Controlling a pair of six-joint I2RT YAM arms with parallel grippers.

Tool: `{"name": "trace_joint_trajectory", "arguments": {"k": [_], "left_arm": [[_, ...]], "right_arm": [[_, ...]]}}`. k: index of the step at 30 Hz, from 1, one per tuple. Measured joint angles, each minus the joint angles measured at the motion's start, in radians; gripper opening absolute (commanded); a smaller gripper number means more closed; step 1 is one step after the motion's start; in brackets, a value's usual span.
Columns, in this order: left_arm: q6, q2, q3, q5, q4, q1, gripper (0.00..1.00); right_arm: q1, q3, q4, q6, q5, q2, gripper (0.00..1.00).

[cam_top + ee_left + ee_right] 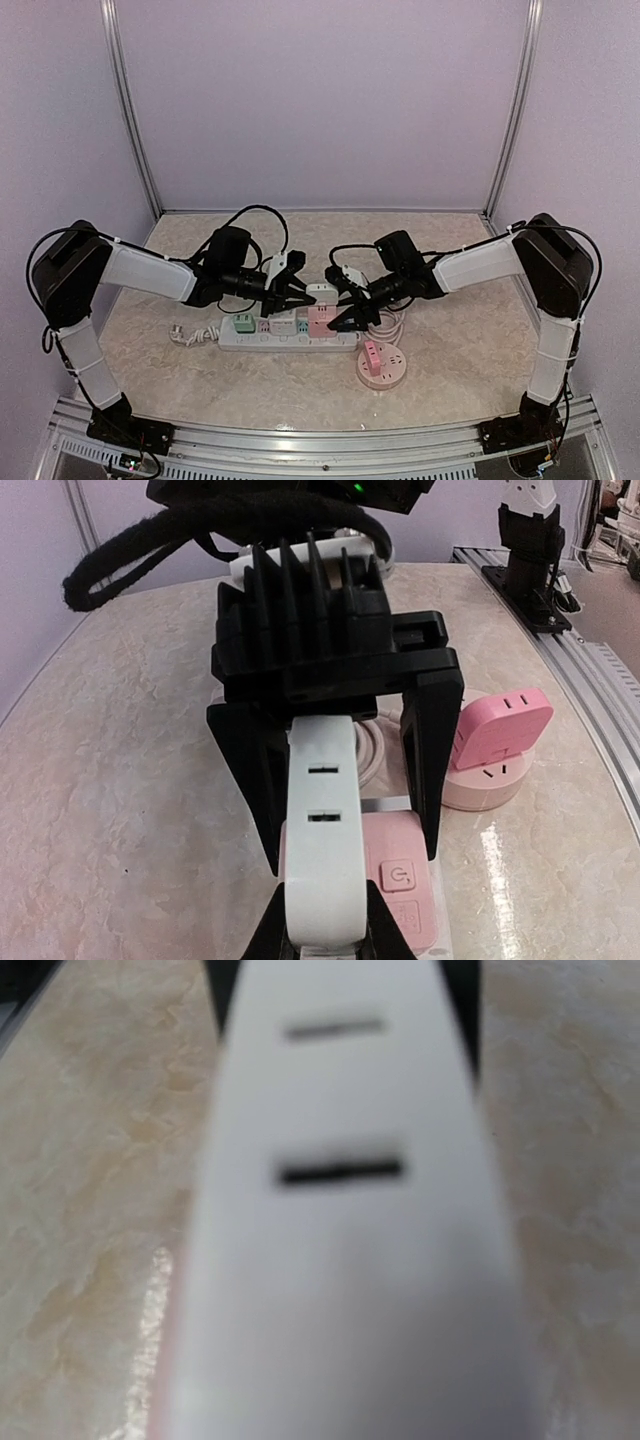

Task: Insert the plug

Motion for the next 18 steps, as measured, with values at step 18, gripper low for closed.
{"name": "trace_joint_trajectory", "arguments": {"k": [18], "left_arm": [[-0.039,0.029,-0.018,-0.015,0.072,-0.002,0.08]], "right_arm": [[-0.017,0.011,0.024,0.012,0.000,0.015,0.05]]}}
